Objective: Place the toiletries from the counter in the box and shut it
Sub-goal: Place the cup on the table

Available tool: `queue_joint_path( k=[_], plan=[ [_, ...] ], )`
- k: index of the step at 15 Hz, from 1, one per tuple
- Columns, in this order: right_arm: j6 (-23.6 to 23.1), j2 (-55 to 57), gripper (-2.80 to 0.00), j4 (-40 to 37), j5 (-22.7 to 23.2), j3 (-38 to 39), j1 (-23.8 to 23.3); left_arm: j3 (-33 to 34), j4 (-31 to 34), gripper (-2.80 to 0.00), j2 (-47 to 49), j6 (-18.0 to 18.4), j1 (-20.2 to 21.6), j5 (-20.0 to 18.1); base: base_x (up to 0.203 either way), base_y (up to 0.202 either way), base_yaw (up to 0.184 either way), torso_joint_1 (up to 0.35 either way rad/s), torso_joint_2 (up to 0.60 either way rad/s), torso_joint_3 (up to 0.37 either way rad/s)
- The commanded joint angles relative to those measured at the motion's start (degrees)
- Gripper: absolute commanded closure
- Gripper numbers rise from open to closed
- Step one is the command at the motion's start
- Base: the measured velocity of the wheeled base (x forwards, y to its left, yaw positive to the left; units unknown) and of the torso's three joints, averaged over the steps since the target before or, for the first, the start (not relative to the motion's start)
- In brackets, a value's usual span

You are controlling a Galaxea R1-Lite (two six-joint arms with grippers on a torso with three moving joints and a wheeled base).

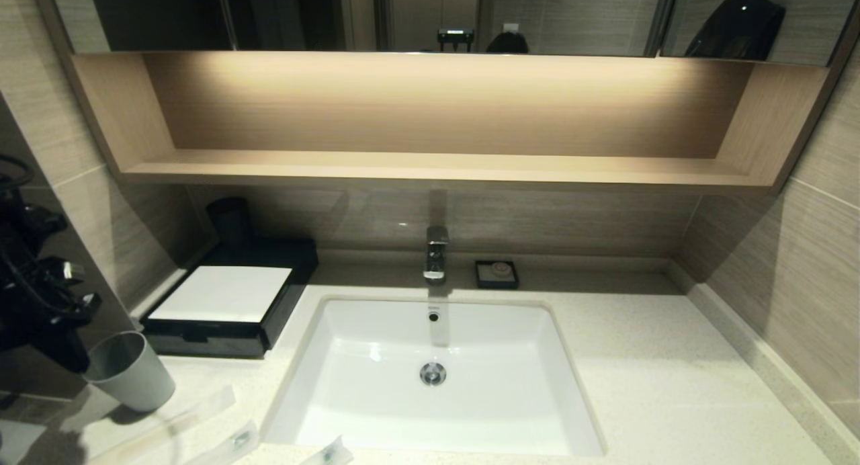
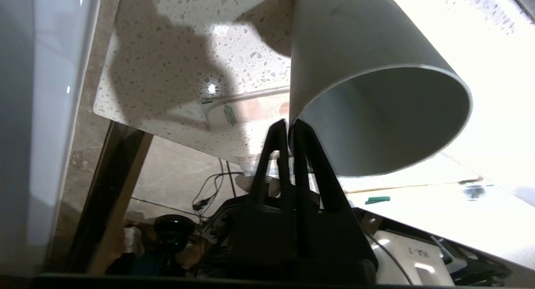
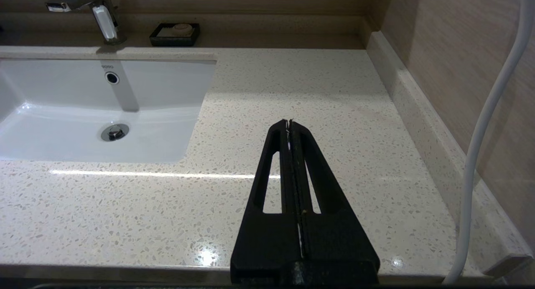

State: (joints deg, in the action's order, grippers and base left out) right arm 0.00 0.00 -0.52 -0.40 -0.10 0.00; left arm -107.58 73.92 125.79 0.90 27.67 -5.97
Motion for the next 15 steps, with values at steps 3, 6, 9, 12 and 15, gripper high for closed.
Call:
queue_joint_path(
  k=[3,6,9,12,15],
  plan=[
    [0.0,0.0,0.00,0.0,0.0,0.0,0.0,-0.7,0.4,-2.80,-0.1,0.0,0.0,-1.8,0.000,0.000,0.000,0.000,0.00,0.000],
    [0.0,0.0,0.00,0.0,0.0,0.0,0.0,-0.8,0.3,-2.80,-1.0,0.0,0.0,-2.1,0.000,0.000,0.000,0.000,0.00,0.000],
    [0.0,0.0,0.00,0.0,0.0,0.0,0.0,-0.7,0.3,-2.80,-5.6,0.1,0.0,-3.9,0.000,0.000,0.000,0.000,0.00,0.000],
    [0.0,0.0,0.00,0.0,0.0,0.0,0.0,-0.6,0.2,-2.80,-12.3,0.5,0.0,-6.2,0.000,0.000,0.000,0.000,0.00,0.000],
    [0.0,0.0,0.00,0.0,0.0,0.0,0.0,2.9,-2.5,-2.80,-18.7,0.8,0.0,-7.4,0.000,0.000,0.000,0.000,0.00,0.000]
  ],
)
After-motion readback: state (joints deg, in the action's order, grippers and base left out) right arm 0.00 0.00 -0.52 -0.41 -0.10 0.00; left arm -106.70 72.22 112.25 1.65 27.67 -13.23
